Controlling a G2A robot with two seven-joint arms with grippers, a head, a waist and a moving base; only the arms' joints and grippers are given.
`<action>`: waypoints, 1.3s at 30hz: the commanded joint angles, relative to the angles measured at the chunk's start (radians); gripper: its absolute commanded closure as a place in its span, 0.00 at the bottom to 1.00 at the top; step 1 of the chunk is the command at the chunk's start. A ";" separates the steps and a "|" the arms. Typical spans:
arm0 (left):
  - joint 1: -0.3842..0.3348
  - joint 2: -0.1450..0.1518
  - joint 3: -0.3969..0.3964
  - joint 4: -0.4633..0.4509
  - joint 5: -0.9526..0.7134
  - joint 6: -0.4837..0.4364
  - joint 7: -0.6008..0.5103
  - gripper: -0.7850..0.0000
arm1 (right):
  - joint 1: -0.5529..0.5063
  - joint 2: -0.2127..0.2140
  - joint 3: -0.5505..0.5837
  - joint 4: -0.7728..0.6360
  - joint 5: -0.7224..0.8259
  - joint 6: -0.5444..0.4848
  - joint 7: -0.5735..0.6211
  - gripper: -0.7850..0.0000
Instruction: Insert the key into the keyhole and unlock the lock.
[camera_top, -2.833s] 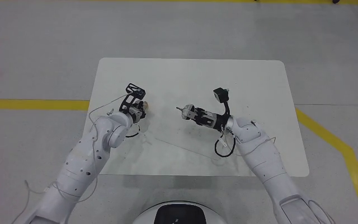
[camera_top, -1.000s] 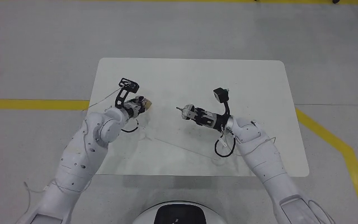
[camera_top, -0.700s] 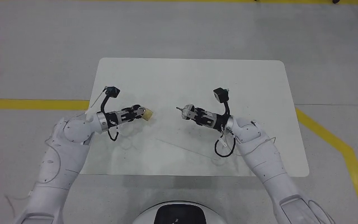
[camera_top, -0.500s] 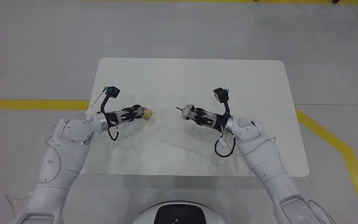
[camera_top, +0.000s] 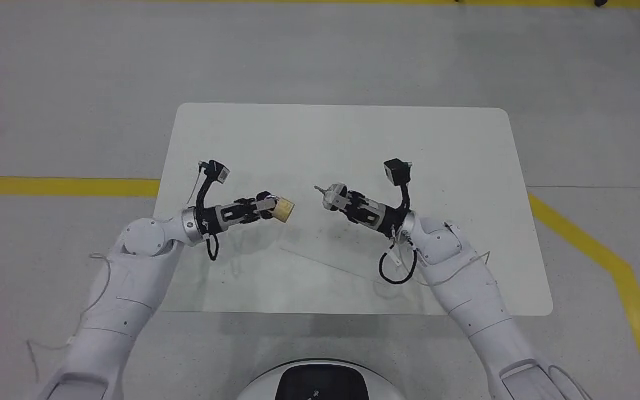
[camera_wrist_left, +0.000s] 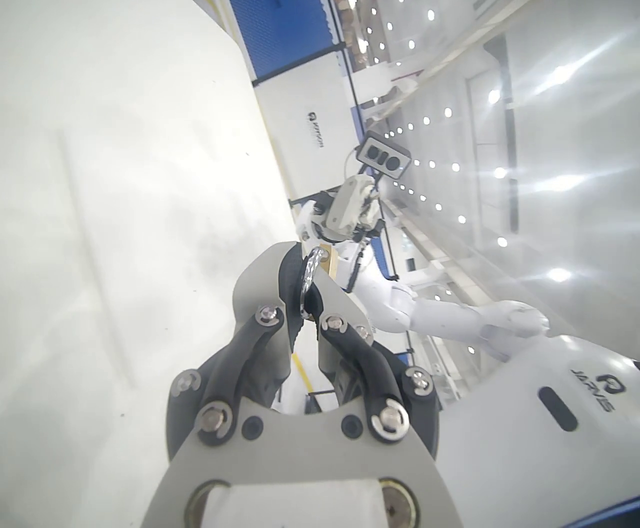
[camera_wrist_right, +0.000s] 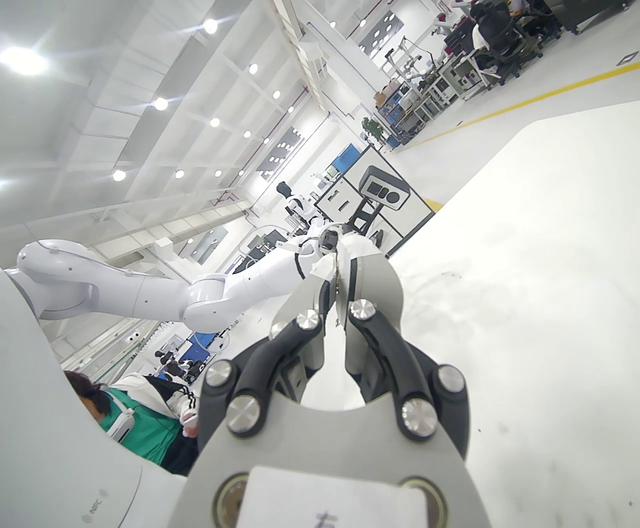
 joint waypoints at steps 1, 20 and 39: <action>-0.026 -0.010 0.037 0.030 -0.082 0.018 -0.056 1.00 | 0.000 -0.001 -0.005 -0.005 -0.025 0.014 -0.016 1.00; -0.105 -0.027 0.186 0.100 -0.167 0.043 -0.081 1.00 | 0.006 -0.005 -0.048 -0.015 -0.059 -0.004 -0.047 1.00; -0.120 -0.022 0.185 0.168 -0.328 0.099 -0.137 1.00 | 0.029 0.006 -0.076 -0.005 0.000 -0.063 0.016 1.00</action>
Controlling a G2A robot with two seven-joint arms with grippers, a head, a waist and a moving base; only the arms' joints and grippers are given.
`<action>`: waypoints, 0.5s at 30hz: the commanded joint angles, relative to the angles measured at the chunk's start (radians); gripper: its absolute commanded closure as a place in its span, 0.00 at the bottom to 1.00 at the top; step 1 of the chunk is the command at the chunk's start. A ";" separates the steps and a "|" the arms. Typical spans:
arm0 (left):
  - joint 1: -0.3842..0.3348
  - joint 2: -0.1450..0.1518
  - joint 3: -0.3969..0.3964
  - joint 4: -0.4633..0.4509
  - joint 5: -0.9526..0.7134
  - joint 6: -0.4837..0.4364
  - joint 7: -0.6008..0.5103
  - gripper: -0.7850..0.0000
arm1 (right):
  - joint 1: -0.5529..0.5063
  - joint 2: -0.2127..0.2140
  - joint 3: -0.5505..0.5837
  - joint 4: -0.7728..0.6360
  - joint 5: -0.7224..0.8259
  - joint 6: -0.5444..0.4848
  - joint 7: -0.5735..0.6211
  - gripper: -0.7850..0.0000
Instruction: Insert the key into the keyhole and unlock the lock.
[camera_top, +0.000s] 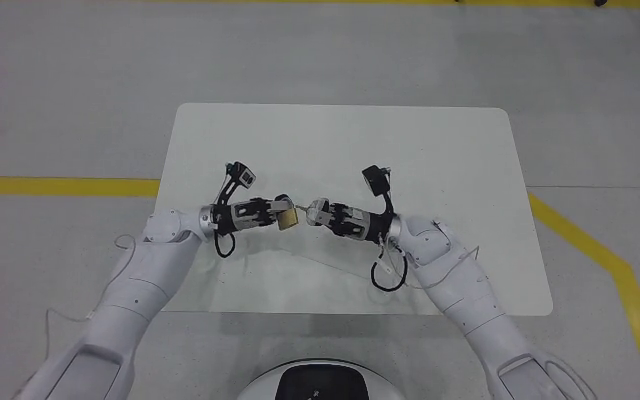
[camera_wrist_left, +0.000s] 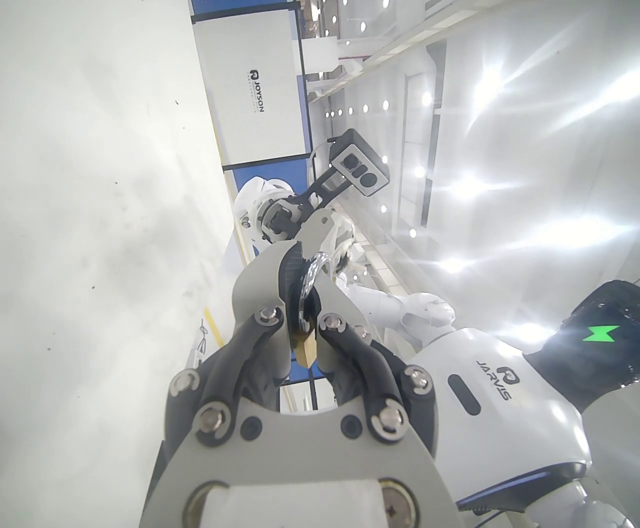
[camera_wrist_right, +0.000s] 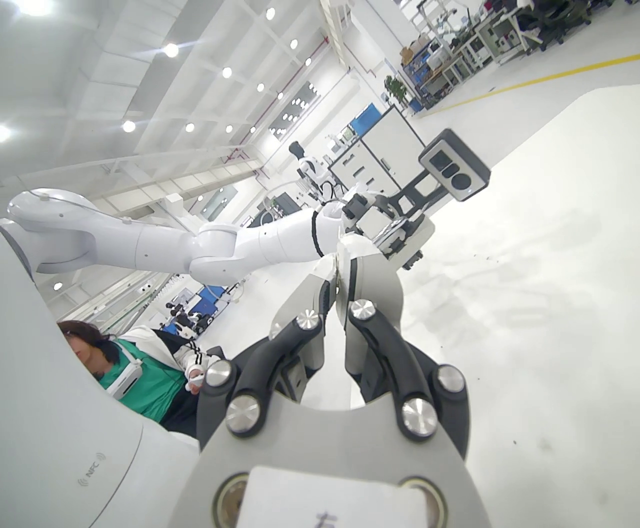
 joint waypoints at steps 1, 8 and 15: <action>0.001 0.001 -0.010 0.012 -0.031 0.015 -0.015 1.00 | -0.007 0.003 0.015 -0.006 0.007 -0.001 -0.022 1.00; -0.002 0.000 -0.027 0.047 -0.093 0.050 -0.049 1.00 | -0.032 0.012 0.040 -0.031 -0.003 -0.001 -0.059 1.00; -0.002 0.000 -0.027 0.047 -0.093 0.050 -0.049 1.00 | -0.036 0.012 0.038 -0.030 0.012 -0.001 -0.065 1.00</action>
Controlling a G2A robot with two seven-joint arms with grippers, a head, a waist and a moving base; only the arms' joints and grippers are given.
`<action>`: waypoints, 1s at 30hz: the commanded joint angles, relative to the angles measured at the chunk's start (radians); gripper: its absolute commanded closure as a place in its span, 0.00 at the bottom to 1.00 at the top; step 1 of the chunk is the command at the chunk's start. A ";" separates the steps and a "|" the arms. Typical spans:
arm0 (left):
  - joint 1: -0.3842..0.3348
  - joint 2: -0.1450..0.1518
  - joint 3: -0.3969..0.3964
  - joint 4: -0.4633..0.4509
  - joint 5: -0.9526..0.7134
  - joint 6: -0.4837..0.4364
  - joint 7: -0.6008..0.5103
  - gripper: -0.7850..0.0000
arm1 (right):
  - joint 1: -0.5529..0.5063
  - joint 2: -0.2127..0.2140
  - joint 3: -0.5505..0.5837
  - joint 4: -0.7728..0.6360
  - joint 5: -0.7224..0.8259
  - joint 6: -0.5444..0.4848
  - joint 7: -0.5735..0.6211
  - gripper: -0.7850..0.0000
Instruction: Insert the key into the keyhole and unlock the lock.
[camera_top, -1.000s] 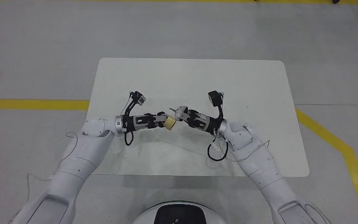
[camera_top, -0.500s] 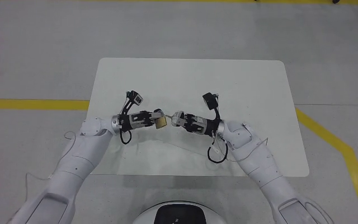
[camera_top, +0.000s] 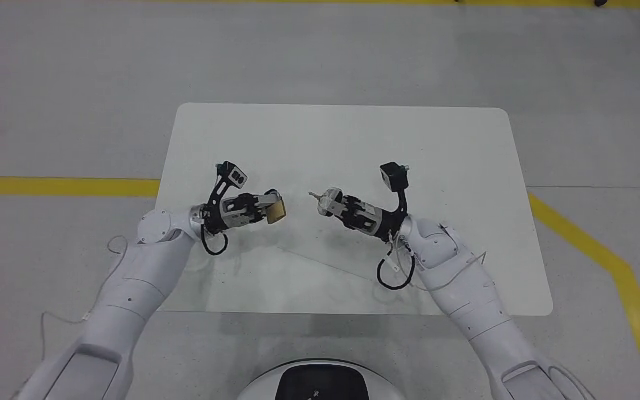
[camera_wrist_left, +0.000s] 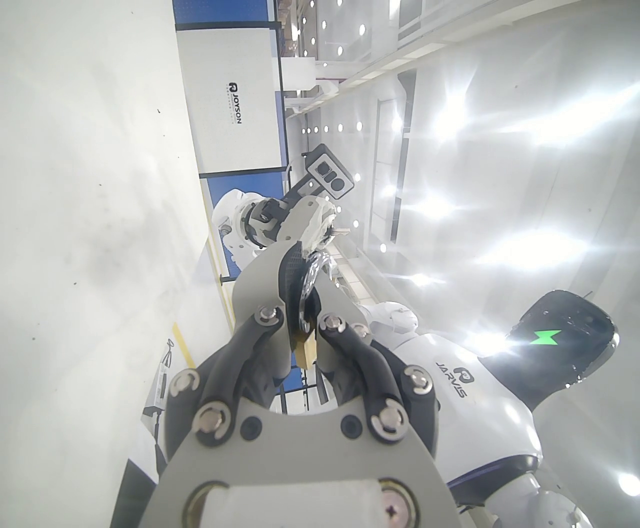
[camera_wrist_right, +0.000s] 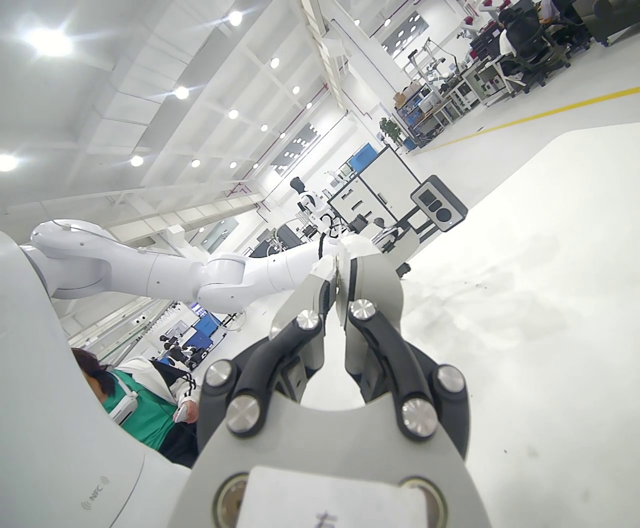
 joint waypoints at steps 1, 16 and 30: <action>0.000 0.000 0.000 0.000 0.000 0.000 0.000 1.00 | 0.000 0.000 0.000 0.000 0.000 0.000 0.000 1.00; 0.040 -0.036 0.007 -0.117 -0.063 -0.025 0.334 1.00 | -0.058 -0.011 0.022 -0.094 -0.244 0.191 -0.249 1.00; -0.017 -0.083 0.068 -0.034 0.066 -0.137 0.504 1.00 | -0.114 -0.033 -0.013 -0.168 -0.454 0.349 -0.448 1.00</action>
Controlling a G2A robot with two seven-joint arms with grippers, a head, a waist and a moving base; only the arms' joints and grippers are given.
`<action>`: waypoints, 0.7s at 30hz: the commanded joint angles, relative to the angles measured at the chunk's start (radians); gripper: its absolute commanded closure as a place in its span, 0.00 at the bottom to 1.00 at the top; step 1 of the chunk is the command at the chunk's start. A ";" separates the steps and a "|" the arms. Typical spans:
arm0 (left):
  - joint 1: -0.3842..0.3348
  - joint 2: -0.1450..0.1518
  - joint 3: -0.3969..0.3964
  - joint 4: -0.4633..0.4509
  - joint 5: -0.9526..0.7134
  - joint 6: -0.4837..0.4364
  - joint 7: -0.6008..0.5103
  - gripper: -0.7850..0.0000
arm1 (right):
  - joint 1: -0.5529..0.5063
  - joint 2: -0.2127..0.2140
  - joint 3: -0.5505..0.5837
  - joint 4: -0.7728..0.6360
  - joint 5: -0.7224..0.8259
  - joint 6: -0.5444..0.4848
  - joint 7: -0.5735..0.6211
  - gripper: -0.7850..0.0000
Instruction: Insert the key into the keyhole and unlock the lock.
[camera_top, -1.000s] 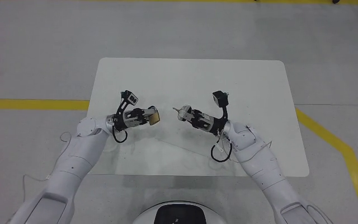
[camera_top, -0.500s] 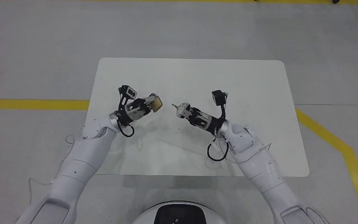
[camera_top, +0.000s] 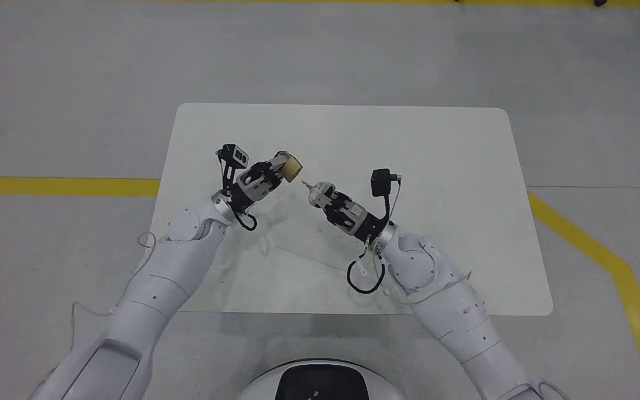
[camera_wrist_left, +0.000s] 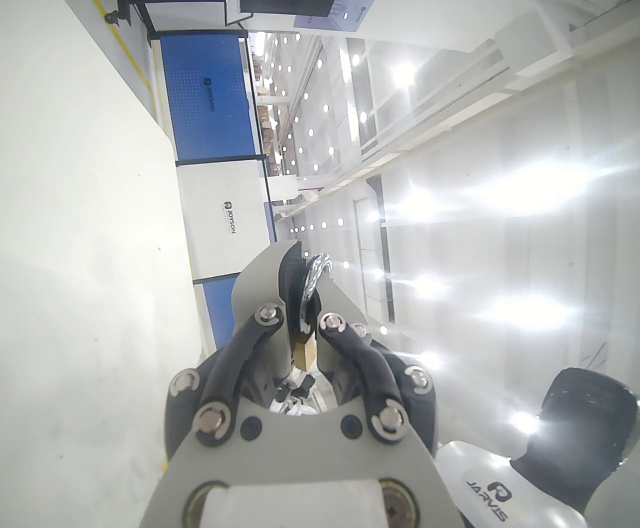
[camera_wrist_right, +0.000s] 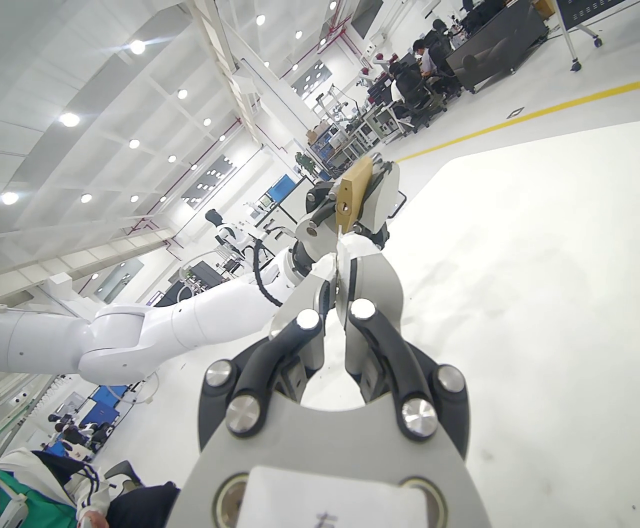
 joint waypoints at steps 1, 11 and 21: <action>0.000 -0.001 0.001 -0.003 0.043 -0.022 0.022 1.00 | 0.003 -0.002 -0.002 0.002 0.001 0.001 0.000 1.00; 0.014 -0.006 -0.009 -0.031 0.112 -0.035 0.058 1.00 | 0.004 -0.005 0.006 0.013 0.009 -0.001 0.001 1.00; 0.024 -0.009 -0.026 -0.043 0.135 -0.034 0.053 1.00 | 0.011 -0.010 0.007 0.023 0.019 0.011 0.017 1.00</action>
